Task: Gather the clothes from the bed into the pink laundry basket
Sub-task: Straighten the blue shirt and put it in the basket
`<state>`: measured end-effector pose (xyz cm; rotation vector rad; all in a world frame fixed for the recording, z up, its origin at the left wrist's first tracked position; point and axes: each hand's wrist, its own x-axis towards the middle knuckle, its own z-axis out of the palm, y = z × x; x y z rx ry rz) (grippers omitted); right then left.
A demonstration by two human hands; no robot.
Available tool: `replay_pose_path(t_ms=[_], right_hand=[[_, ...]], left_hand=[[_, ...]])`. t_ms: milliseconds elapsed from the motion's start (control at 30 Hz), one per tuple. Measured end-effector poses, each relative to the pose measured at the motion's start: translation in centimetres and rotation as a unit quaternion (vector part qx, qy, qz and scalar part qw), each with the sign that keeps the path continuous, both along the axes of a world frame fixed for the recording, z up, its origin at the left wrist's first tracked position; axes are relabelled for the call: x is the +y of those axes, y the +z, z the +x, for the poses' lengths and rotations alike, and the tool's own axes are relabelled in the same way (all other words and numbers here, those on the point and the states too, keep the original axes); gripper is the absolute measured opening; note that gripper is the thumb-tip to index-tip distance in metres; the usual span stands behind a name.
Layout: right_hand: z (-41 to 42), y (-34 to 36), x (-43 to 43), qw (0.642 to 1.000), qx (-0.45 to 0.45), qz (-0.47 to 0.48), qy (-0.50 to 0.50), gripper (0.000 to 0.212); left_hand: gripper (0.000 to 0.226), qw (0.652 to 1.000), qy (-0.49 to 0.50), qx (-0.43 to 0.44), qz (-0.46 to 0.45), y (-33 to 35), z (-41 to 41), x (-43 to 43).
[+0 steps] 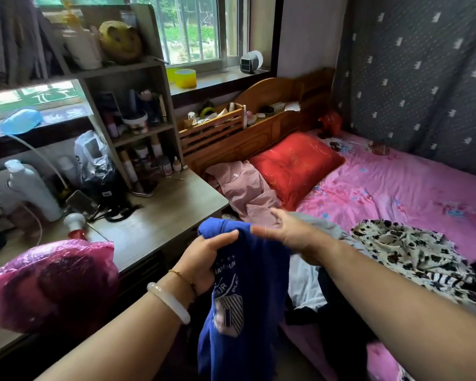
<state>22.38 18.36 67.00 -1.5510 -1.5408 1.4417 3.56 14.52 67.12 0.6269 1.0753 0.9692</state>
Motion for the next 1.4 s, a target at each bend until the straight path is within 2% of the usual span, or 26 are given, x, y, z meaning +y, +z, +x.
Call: replay_pose_path(t_ms=[67,133,200,267,333,433,467,500,567,600,633,667,700,733,800,833,933,967,1133,1233,1300,1333,1400], right_hand=[[-0.4,-0.9,-1.4,0.996,0.036,-0.028,0.081,0.098],[-0.8,-1.6,-2.0,0.990,0.092,-0.023,0.105,0.081],[-0.6,-2.1,-1.7,0.991,0.121,-0.010,0.051,0.085],[0.1,-2.2,-1.1,0.985,0.168,-0.029,0.018,0.074],[0.7,-2.1,-0.7,0.969,0.239,-0.061,0.024,0.056],[1.7,-1.6,0.2,0.924,0.374,-0.071,-0.034,0.045],[1.6,-1.5,0.6,0.922,0.376,-0.074,-0.064,0.041],[1.3,-1.2,0.7,0.936,0.336,-0.066,-0.079,0.040],[0.1,-1.1,0.7,0.982,0.164,-0.014,-0.091,0.040],[-0.4,-1.1,0.7,0.988,0.097,0.036,-0.115,0.037],[-0.9,-0.8,0.8,0.980,0.073,0.081,-0.163,0.031],[-1.3,0.1,0.5,0.966,0.088,0.118,-0.210,0.028],[-1.7,0.7,0.2,0.955,0.114,0.144,-0.232,0.034],[-2.1,1.2,-0.3,0.955,0.131,0.149,-0.222,0.050],[-3.1,1.6,-1.4,0.982,0.113,0.095,-0.120,0.088],[-3.6,1.4,-1.8,0.990,0.119,0.050,-0.060,0.091],[-4.1,1.7,-2.5,0.973,0.227,-0.026,0.028,0.042],[-4.1,1.7,-2.3,0.970,0.238,-0.030,0.034,0.035],[-4.8,1.3,-1.7,0.986,0.160,-0.052,0.017,0.027],[-5.8,0.9,-1.6,0.984,0.169,-0.046,-0.044,0.020],[-6.4,0.7,-1.5,0.980,0.172,-0.045,-0.087,0.024],[-6.8,0.5,-1.3,0.977,0.177,-0.050,-0.107,0.029],[-7.2,0.6,-1.0,0.966,0.204,-0.065,-0.146,0.034]], left_hand=[[0.032,0.999,0.014,-0.017,-0.041,0.6,0.3,0.2],[0.037,0.998,0.019,-0.019,-0.056,1.1,0.6,0.5],[0.037,0.999,0.026,-0.015,-0.045,1.6,0.8,0.8],[0.038,0.999,0.036,-0.009,-0.037,1.9,0.6,1.2],[0.039,0.999,0.040,-0.001,-0.035,1.8,-0.1,1.5],[0.029,0.999,0.023,0.010,-0.027,1.7,-1.3,1.2],[0.027,0.999,0.020,0.011,-0.026,1.7,-1.5,1.1],[0.027,0.999,0.017,0.010,-0.029,1.7,-1.5,1.0],[0.031,0.999,0.011,0.006,-0.040,1.7,-1.3,1.0],[0.033,0.999,0.006,0.004,-0.043,1.7,-1.2,1.0],[0.032,0.999,0.004,-0.002,-0.043,1.9,-1.0,0.9],[0.031,0.999,0.006,-0.013,-0.040,2.2,-0.9,0.8],[0.031,0.999,0.012,-0.027,-0.038,2.3,-0.9,0.9],[0.031,0.998,0.022,-0.043,-0.036,2.4,-0.9,1.0],[0.035,0.996,0.026,-0.074,-0.037,2.5,-1.0,1.1],[0.038,0.996,0.019,-0.082,-0.042,2.5,-1.1,1.1],[0.041,0.995,-0.010,-0.087,-0.046,2.5,-1.1,0.9],[0.039,0.996,-0.010,-0.073,-0.045,2.6,-1.4,0.9],[0.021,0.994,0.071,0.079,-0.026,1.2,-3.6,2.5],[0.015,0.990,0.104,0.088,-0.024,0.4,-4.8,2.1],[0.015,0.994,0.063,0.090,0.019,-0.2,-5.0,1.3],[0.025,0.994,0.032,0.090,0.048,-0.9,-5.3,1.0],[0.072,0.989,-0.051,0.095,0.097,-2.2,-5.8,0.5]])
